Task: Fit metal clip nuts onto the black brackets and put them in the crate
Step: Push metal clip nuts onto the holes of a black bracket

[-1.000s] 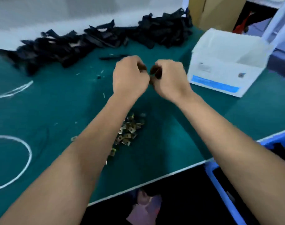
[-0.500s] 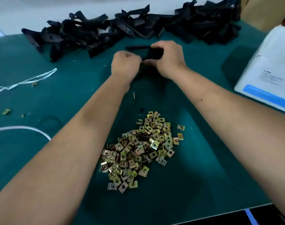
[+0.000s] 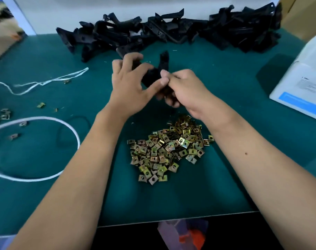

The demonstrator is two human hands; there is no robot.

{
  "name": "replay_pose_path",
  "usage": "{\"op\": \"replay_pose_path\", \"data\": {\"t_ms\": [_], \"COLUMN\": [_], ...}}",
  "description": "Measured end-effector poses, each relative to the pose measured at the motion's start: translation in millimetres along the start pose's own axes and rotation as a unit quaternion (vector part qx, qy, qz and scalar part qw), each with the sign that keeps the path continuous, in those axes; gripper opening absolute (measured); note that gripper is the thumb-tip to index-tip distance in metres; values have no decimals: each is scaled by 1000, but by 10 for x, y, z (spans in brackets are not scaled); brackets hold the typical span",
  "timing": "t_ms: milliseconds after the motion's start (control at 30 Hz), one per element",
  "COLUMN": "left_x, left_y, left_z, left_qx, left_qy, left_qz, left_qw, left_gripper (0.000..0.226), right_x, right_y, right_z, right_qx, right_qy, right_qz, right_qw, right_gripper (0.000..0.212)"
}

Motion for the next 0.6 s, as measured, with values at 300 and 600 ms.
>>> {"op": "replay_pose_path", "data": {"t_ms": [300,600], "left_x": [253,498], "left_y": [158,178], "left_z": [-14,-119], "left_qx": [65,56], "left_qy": [79,120], "left_qz": [58,162], "left_qw": [993,978], "left_gripper": [77,73], "right_x": [138,-21], "right_y": [124,248], "right_z": [98,-54], "right_qx": [93,248], "right_qy": [279,329], "right_qz": [117,83], "right_qw": [948,907], "right_gripper": [29,12]}}
Point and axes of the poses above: each hand's wrist, its own y-axis away from the middle knuckle, its own z-axis out of the back of the hand, x = y × z, the point moved 8 cm from there along -y, towards the middle knuckle, and after that the axes turned 3 degrees about -y, right-handed, at the moved point
